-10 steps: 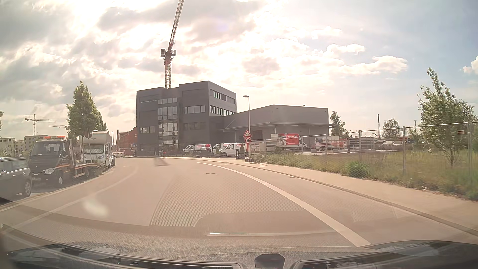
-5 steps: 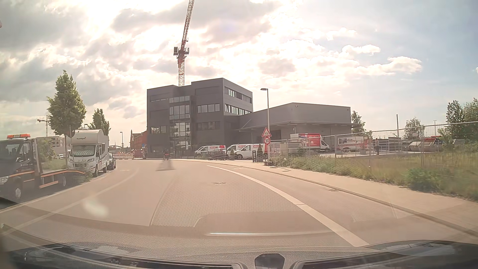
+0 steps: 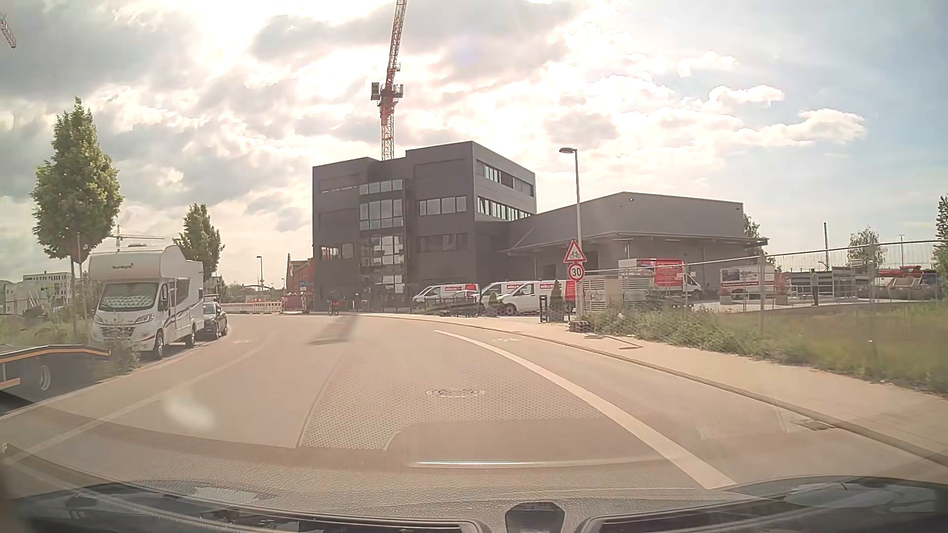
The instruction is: Follow the waypoints while adhering to traffic rules and regulations
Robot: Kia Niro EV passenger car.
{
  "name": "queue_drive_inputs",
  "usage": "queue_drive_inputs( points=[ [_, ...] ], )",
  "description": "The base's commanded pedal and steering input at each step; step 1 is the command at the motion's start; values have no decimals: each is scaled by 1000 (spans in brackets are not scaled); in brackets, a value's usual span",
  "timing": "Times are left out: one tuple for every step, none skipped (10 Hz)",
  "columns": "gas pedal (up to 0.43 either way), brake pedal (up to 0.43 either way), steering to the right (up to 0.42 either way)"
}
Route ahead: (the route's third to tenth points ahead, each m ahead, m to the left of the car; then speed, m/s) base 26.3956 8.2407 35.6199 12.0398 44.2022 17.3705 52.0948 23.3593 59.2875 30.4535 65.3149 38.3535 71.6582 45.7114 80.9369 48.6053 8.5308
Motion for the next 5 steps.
queue_drive_inputs(
  points=[
    [67,0,-59],
    [67,0,-59],
    [67,0,-59],
    [67,0,-59],
    [67,0,-59]
  ],
)
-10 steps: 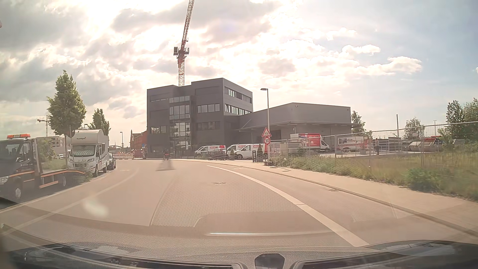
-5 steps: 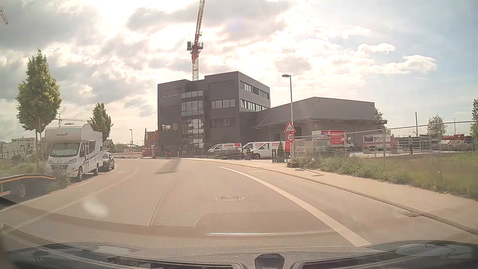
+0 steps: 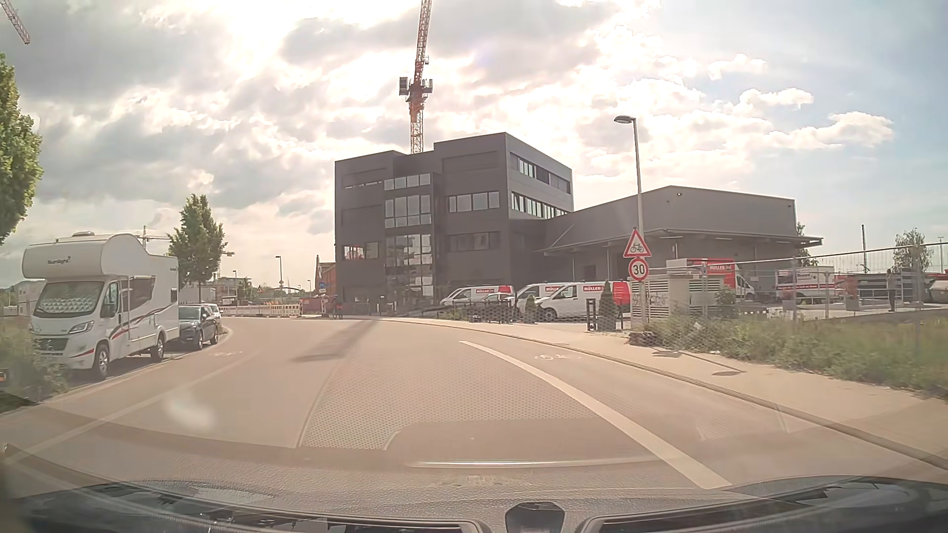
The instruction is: Follow the waypoints while adhering to traffic rules and regulations
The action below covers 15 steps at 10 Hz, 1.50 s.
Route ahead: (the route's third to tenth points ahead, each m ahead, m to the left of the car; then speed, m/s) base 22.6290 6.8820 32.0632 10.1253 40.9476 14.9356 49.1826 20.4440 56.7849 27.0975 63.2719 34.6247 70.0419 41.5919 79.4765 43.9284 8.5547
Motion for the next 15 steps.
queue_drive_inputs(
  points=[
    [67,0,-59],
    [67,0,-59],
    [67,0,-59],
    [67,0,-59],
    [67,0,-59],
    [67,0,-59],
    [59,0,-59],
    [59,0,-59],
    [47,0,-59],
    [47,0,-58],
    [47,0,-58],
    [47,0,-59],
    [47,0,-58],
    [47,0,-58],
    [39,0,-58]
  ],
)
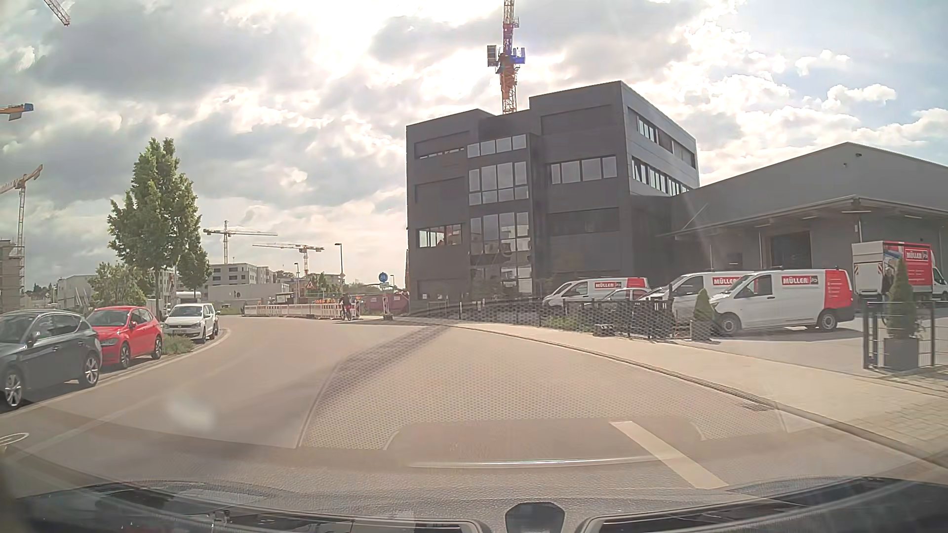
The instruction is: Follow the waypoints while adhering to traffic rules and regulations
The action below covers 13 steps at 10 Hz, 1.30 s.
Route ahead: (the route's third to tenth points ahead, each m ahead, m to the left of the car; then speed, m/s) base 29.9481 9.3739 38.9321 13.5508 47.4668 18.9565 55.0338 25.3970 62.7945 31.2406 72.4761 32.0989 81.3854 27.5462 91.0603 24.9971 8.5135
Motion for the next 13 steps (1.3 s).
queue_drive_inputs(
  points=[
    [28,0,-59],
    [28,0,-58],
    [28,0,-58],
    [28,0,-58],
    [28,0,-59],
    [28,0,-60],
    [28,0,-62],
    [28,0,-62],
    [28,0,-62],
    [28,0,-62],
    [28,0,-63],
    [28,0,-64],
    [28,0,-65]
  ],
)
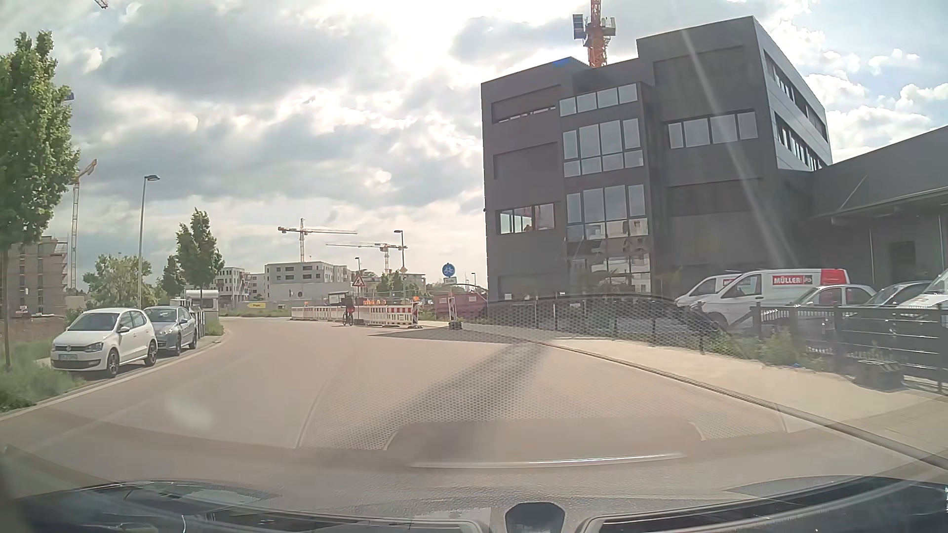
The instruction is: Follow the waypoints while adhering to traffic rules and regulations
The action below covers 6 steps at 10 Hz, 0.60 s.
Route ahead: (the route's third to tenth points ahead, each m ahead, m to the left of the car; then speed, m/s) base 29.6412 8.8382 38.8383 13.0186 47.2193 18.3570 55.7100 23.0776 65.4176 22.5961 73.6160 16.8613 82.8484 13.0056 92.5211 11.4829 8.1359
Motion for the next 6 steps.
queue_drive_inputs(
  points=[
    [28,0,-65],
    [39,0,-66],
    [39,0,-67],
    [39,0,-70],
    [39,0,-70],
    [39,0,-67]
  ],
)
